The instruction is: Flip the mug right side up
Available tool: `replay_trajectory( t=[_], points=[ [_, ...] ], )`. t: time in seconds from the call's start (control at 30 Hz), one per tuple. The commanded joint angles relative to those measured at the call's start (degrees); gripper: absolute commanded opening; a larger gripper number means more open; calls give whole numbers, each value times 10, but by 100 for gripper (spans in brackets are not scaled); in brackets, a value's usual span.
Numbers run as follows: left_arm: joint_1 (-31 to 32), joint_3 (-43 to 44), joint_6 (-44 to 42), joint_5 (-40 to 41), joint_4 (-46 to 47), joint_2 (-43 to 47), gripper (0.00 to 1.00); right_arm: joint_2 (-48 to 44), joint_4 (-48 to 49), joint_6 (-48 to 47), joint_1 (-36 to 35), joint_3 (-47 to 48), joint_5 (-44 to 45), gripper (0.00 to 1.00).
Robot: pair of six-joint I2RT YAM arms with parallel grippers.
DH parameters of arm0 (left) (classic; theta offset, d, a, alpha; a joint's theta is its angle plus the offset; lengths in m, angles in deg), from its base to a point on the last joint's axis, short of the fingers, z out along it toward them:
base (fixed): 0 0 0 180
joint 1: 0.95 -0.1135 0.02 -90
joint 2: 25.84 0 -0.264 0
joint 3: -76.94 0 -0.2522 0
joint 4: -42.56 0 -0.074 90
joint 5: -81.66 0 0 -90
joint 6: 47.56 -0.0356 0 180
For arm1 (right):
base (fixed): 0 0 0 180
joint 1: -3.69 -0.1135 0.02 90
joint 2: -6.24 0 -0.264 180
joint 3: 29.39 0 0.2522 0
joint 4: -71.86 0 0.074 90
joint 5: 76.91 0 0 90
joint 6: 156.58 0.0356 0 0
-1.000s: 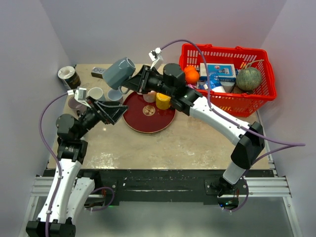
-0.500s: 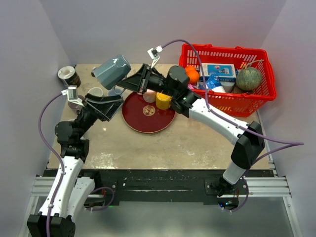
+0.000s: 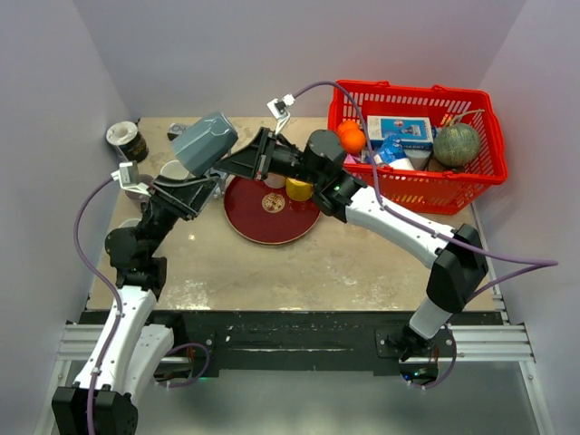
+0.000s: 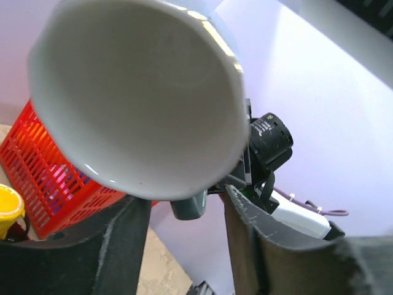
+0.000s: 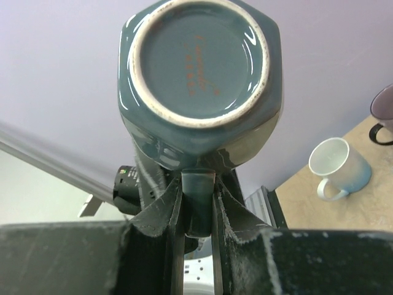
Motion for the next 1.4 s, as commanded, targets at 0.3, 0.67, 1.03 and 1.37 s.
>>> replay_trajectory(
  t=[0.3, 0.67, 1.03, 1.37],
  points=[
    [1, -42, 58, 63, 51, 15, 45, -38, 60, -50, -56, -4, 58, 0],
    [0, -17, 2, 103, -81, 40, 0, -46, -15, -85, -57, -18, 76, 0],
    [0, 103, -162, 202, -420, 45, 0, -42, -152, -116, -56, -2, 171, 78],
    [0, 206, -362, 374, -740, -22, 0, -38, -419, -126, -33, 19, 365, 85]
  ],
)
